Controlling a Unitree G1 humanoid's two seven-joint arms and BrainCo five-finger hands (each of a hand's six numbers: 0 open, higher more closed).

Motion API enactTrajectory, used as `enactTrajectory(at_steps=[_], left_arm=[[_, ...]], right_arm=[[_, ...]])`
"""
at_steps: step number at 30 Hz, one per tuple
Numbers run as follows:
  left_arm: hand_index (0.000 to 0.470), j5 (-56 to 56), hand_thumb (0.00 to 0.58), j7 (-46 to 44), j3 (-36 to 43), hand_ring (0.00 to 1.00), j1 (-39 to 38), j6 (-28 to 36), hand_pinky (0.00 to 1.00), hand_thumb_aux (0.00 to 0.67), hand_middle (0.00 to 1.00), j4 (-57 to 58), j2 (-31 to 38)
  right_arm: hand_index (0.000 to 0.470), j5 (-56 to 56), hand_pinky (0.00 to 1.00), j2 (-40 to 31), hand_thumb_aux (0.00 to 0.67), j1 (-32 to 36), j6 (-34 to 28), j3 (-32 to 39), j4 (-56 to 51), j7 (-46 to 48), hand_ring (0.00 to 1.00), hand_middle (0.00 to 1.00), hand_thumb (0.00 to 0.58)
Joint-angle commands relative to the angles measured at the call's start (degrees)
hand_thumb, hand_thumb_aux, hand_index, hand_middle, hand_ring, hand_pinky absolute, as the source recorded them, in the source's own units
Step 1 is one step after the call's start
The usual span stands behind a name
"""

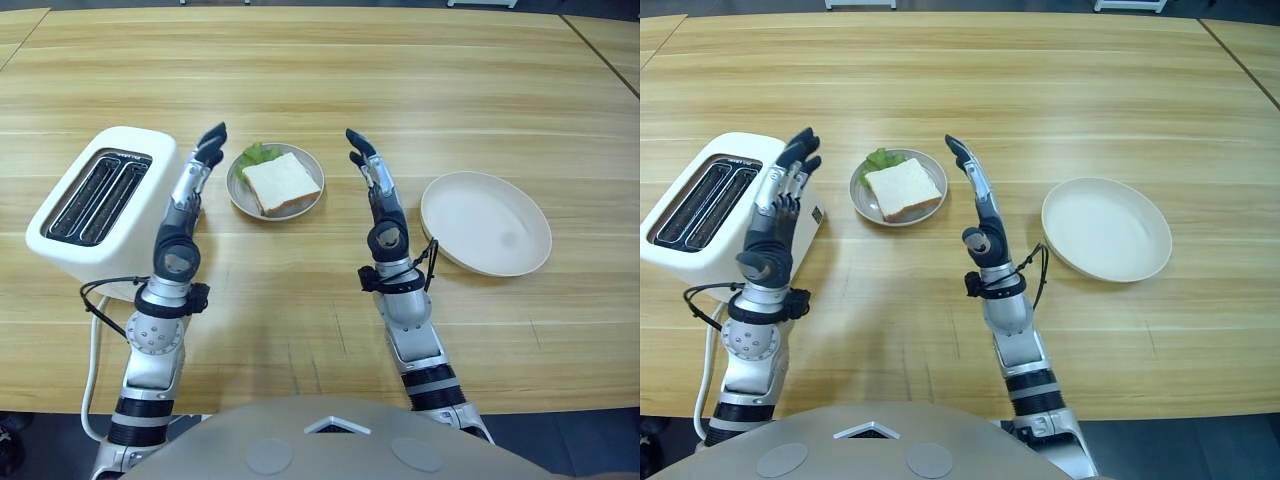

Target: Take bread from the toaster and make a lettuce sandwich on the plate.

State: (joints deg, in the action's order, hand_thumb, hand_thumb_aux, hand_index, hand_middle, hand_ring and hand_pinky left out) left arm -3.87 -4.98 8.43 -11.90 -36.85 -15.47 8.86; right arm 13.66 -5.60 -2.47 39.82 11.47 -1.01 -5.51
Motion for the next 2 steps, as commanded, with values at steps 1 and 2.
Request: enactTrajectory(at_steps=[1,2], left_arm=[[0.0,-1.1,0.0,0.1,0.3,0.0,-0.4,2.1,0.0,0.0,0.0,2.7,-1.1],[0.0,-1.2,0.0,0.2,0.3,0.0,-0.1,3.3,0.0,0.0,0.0,3.4,-1.4]], right_arm=[[0.0,2.7,0.0,1.5,0.0,1.5,-1.7,-0.9,-1.2,-1.5,0.0,0.0,0.0],[0.0,3.8,0.0,1.9,0.0,2.0,-2.2,-1.0,-1.6,-2.2,0.0,0.0,0.0]])
